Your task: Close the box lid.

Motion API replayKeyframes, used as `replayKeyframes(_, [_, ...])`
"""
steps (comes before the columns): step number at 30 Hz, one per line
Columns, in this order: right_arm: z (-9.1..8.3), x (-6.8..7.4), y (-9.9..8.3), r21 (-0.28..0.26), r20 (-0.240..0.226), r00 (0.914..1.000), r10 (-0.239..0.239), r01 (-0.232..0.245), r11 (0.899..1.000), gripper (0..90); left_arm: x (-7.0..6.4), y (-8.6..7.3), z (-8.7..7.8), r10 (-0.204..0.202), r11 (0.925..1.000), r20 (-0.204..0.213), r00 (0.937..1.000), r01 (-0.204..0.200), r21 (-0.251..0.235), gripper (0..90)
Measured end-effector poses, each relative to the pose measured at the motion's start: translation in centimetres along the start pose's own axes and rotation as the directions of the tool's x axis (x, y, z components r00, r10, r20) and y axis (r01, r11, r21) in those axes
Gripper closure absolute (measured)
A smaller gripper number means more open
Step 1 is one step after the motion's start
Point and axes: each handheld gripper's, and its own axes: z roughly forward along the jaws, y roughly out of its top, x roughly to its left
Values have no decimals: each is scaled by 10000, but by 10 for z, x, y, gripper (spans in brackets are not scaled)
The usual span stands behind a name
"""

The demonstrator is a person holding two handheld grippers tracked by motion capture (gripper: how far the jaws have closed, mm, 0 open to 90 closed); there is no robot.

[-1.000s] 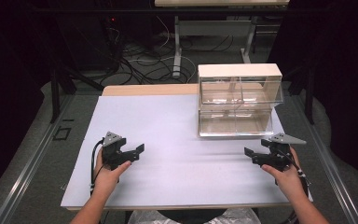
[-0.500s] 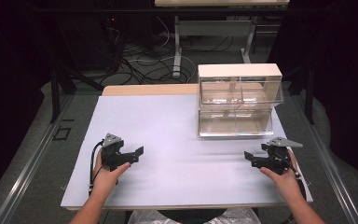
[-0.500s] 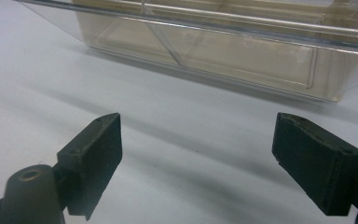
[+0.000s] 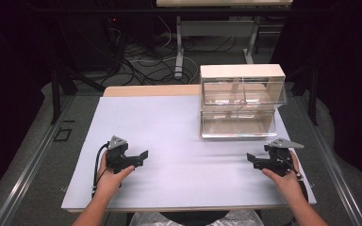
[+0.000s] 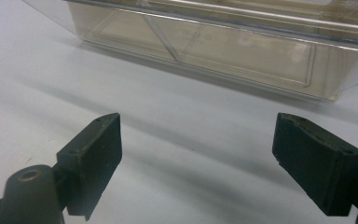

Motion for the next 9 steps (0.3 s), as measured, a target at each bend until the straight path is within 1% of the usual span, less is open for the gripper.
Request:
replayKeyframes(4, [1, 1, 0, 27, 16, 10000, -21, 21, 10000, 154, -1, 0, 1, 24, 10000, 39, 10000, -24, 28, 47])
replayKeyframes(9, [1, 0, 0, 2, 29, 10000, -83, 83, 10000, 152, -2, -1, 2, 45, 10000, -36, 10000, -45, 5, 36])
